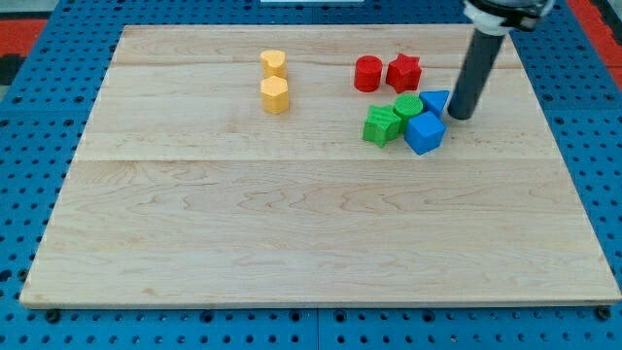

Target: Slide the blue cube slightly down

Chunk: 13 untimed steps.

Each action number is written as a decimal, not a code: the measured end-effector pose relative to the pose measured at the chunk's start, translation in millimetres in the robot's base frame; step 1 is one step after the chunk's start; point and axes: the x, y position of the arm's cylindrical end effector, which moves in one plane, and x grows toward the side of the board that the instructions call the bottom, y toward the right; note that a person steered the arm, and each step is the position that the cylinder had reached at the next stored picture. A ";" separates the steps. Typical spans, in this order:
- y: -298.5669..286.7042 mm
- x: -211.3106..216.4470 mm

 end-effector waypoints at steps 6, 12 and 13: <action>-49.2 96.6; 28.9 35.2; 16.0 4.4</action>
